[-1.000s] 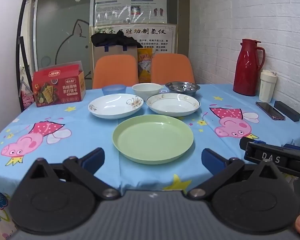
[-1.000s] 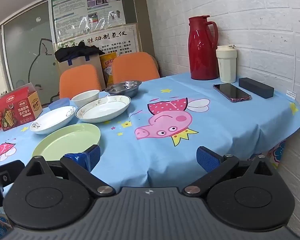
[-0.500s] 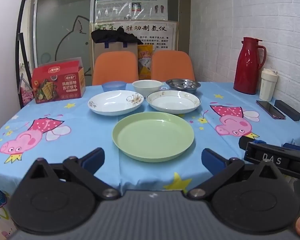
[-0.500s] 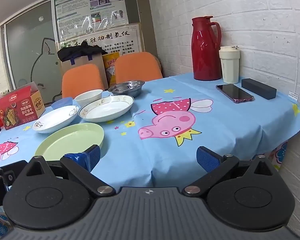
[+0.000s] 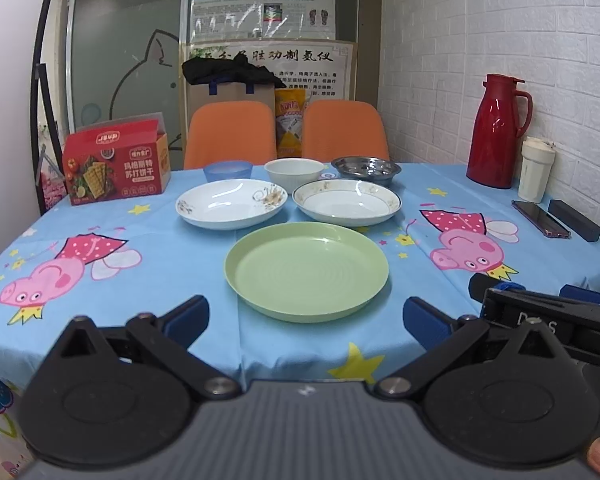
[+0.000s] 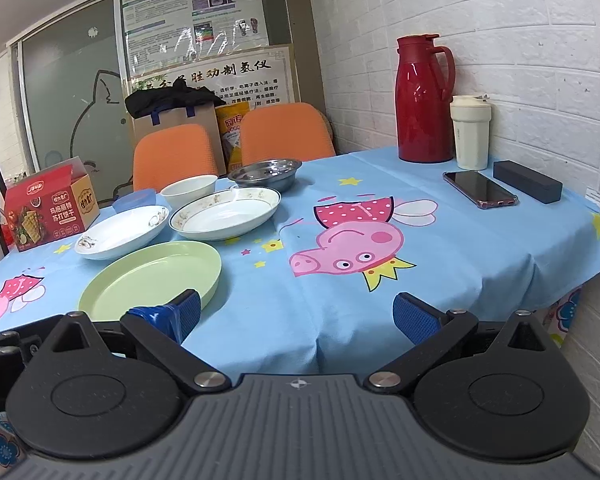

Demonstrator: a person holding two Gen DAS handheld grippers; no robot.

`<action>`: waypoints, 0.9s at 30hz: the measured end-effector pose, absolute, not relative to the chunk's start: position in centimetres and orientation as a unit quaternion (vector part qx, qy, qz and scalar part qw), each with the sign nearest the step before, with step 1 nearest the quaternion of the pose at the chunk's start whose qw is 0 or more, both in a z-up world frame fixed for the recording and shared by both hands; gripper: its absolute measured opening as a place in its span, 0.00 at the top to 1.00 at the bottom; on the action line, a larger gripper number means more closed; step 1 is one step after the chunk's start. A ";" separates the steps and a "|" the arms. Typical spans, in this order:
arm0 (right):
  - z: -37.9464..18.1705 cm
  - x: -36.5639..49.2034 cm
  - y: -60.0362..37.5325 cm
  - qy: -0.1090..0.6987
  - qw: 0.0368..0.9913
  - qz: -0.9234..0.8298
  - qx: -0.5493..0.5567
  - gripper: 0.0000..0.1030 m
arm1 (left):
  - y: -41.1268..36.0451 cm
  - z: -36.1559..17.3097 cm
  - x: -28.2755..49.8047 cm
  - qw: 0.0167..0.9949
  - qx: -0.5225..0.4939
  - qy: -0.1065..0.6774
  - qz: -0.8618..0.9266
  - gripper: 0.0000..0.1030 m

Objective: Organize plates and bowls

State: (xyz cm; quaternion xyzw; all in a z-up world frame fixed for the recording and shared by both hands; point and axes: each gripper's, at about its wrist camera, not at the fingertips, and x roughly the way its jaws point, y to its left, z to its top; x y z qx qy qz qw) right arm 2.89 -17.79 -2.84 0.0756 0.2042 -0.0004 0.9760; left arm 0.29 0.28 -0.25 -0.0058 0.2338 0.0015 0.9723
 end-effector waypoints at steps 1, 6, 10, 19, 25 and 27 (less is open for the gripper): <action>-2.8 2.9 -17.7 0.204 0.976 0.000 0.075 0.12 | 0.3 -0.3 0.3 0.972 -0.007 0.235 0.002 0.00; -2.8 2.8 -17.5 0.204 0.976 0.004 0.073 0.12 | 0.5 -0.3 0.3 0.972 -0.011 0.235 0.002 0.00; -2.8 2.7 -17.3 0.205 0.976 0.004 0.072 0.12 | 0.6 -0.4 0.3 0.972 -0.012 0.236 0.001 0.00; -2.9 2.8 -16.8 0.208 0.976 0.010 0.067 0.12 | 0.8 -0.5 0.6 0.970 -0.015 0.242 0.004 0.00; -2.9 2.9 -16.5 0.209 0.976 0.014 0.064 0.12 | 1.1 -0.8 0.5 0.970 -0.016 0.243 0.005 0.00; -2.9 2.9 -16.4 0.209 0.976 0.015 0.061 0.12 | 1.2 -0.9 0.5 0.970 -0.017 0.244 0.007 0.00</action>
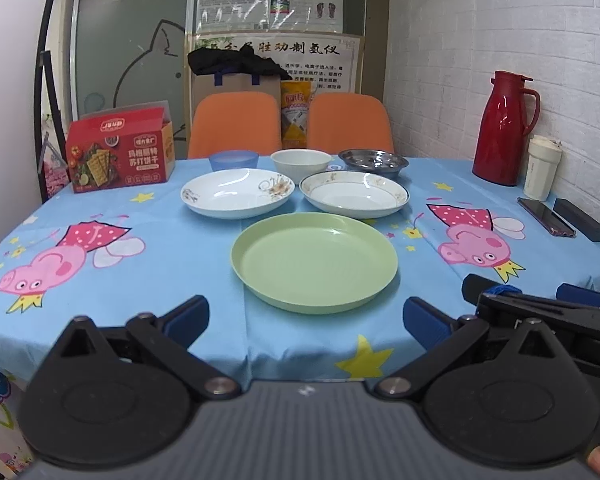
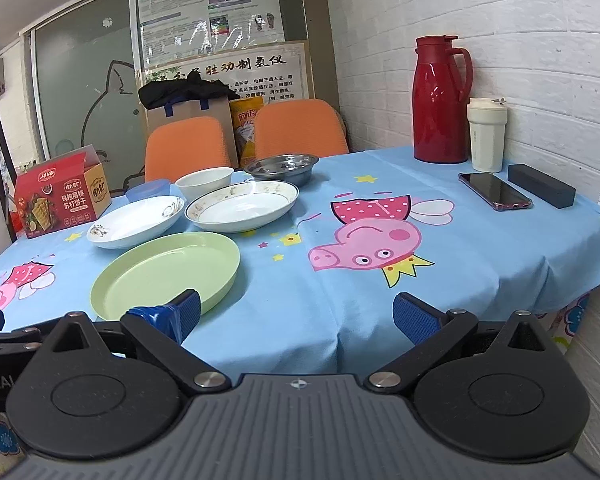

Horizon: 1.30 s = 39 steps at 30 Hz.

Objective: Organize plates and bowls

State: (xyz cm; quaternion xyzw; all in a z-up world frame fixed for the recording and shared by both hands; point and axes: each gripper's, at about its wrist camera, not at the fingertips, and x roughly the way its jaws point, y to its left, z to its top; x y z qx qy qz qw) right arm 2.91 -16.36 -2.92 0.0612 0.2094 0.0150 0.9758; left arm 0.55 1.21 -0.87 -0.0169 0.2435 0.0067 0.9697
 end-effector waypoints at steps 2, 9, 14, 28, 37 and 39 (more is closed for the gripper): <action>-3.0 3.0 -16.2 0.211 0.976 0.014 0.059 0.12 | 1.4 -1.0 0.7 0.969 -0.019 0.247 0.008 0.00; -3.5 3.9 -15.7 0.224 0.973 0.011 0.047 0.12 | 2.1 -1.8 2.3 0.964 -0.031 0.265 0.009 0.00; -3.9 4.9 -15.4 0.238 0.970 0.012 0.042 0.12 | 2.8 -2.4 3.7 0.959 -0.041 0.279 0.012 0.00; -4.5 7.8 -14.4 0.266 0.963 0.017 0.040 0.12 | 4.1 -3.2 7.4 0.947 -0.048 0.315 0.026 0.00; -3.4 10.7 -13.9 0.273 0.961 0.025 0.029 0.12 | 6.2 -2.1 11.0 0.939 -0.048 0.336 0.046 0.00; -3.3 11.6 -13.5 0.277 0.960 0.034 0.024 0.12 | 6.9 -2.0 12.1 0.936 -0.051 0.343 0.052 0.00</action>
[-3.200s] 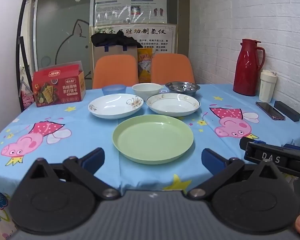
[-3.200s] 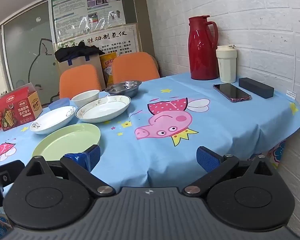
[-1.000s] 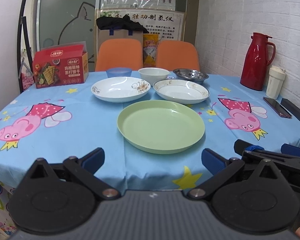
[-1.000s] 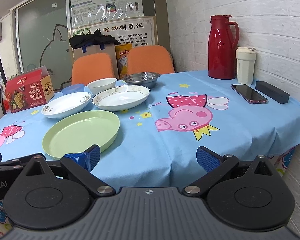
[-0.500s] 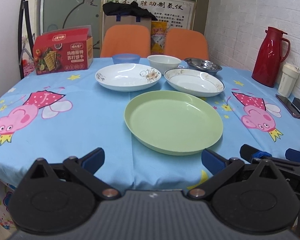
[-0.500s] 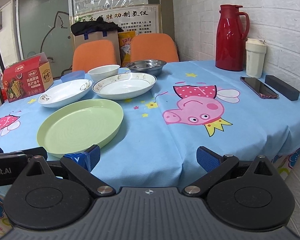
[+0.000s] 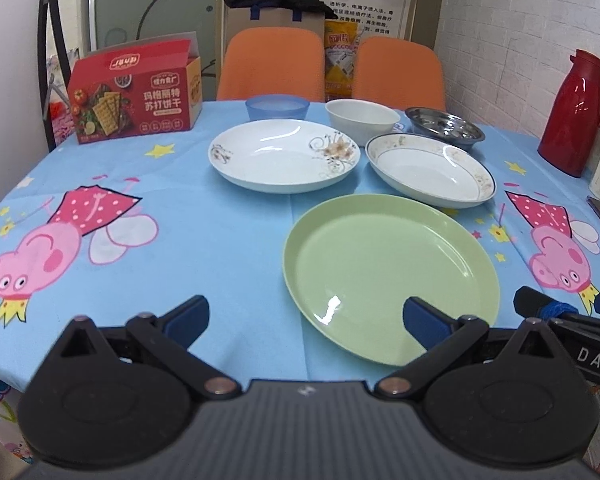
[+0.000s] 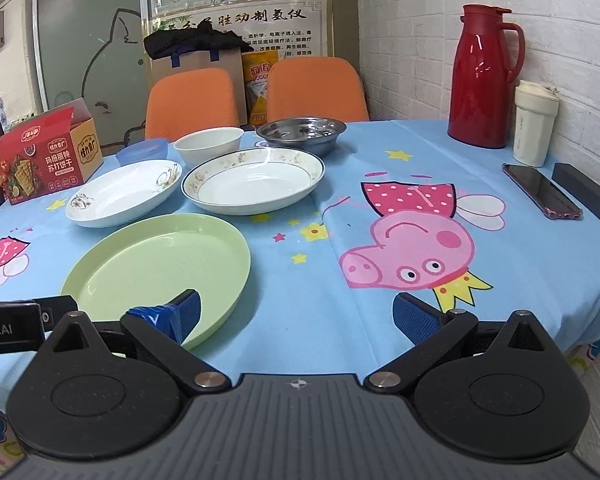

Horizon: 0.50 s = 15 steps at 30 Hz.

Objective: Organize plates and bowls
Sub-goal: 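Reach the left gripper to the green plate rim and close on it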

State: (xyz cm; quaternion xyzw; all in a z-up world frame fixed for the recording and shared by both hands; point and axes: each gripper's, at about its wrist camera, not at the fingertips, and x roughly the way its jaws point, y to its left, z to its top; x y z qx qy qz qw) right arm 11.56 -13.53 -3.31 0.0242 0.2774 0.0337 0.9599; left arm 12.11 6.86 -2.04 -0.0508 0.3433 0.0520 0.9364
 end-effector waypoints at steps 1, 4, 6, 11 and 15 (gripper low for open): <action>-3.3 12.0 -13.3 0.279 0.959 0.038 0.023 0.12 | 7.2 -2.0 12.6 0.935 -0.052 0.347 0.055 0.00; -3.4 13.5 -12.6 0.289 0.956 0.054 0.010 0.12 | 8.1 -2.0 14.3 0.930 -0.051 0.359 0.063 0.00; -3.6 14.5 -11.9 0.298 0.953 0.061 -0.005 0.12 | 8.7 -2.1 15.3 0.927 -0.048 0.367 0.067 0.00; -4.3 16.3 -10.6 0.321 0.943 0.083 -0.028 0.12 | 10.1 -2.6 17.6 0.916 -0.055 0.393 0.055 0.00; -4.9 17.5 -10.0 0.336 0.936 0.097 -0.034 0.12 | 10.8 -3.5 18.9 0.905 -0.064 0.419 0.031 0.00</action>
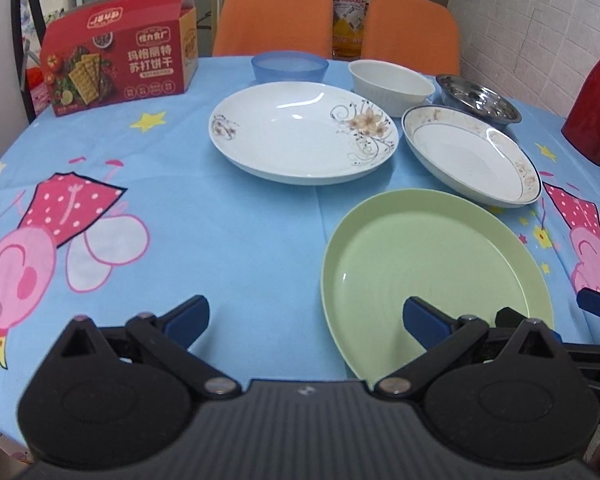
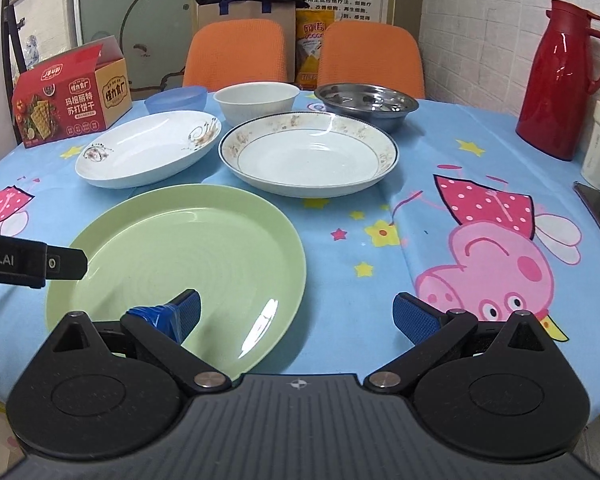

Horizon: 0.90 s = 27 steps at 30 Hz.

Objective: Organize plates and bowls

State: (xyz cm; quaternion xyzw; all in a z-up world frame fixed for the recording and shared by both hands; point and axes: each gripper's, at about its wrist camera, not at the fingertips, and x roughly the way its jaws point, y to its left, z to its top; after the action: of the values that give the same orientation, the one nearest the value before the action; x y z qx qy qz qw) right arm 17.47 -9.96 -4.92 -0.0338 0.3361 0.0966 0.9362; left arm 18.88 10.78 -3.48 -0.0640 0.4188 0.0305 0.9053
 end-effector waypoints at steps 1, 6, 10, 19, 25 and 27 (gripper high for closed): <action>-5.1 17.7 -9.7 0.339 0.935 0.101 -0.034 0.12 | 10.8 -3.7 19.0 0.903 -0.064 0.423 0.025 0.00; -5.9 18.4 -9.0 0.350 0.928 0.126 -0.027 0.12 | 11.0 -4.6 19.5 0.896 -0.063 0.439 -0.013 0.01; -6.0 18.8 -9.0 0.344 0.928 0.138 -0.025 0.11 | 10.9 -4.6 20.0 0.895 -0.060 0.440 -0.039 0.01; -5.8 19.6 -8.7 0.349 0.922 0.166 -0.034 0.12 | 10.5 -4.5 21.2 0.890 -0.049 0.446 -0.087 0.01; -6.3 19.3 -8.6 0.323 0.928 0.182 -0.042 0.14 | 9.4 -4.3 21.1 0.894 -0.012 0.437 -0.093 0.43; -6.3 18.9 -8.1 0.324 0.925 0.194 -0.045 0.16 | 8.8 -4.2 21.0 0.895 -0.005 0.434 -0.102 0.50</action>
State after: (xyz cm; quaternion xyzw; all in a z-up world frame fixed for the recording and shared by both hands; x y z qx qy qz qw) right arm 18.93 -8.08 -6.26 -0.0454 0.3239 0.1937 0.9249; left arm 20.96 8.81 -4.15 -0.0049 0.4341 -0.1019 0.8951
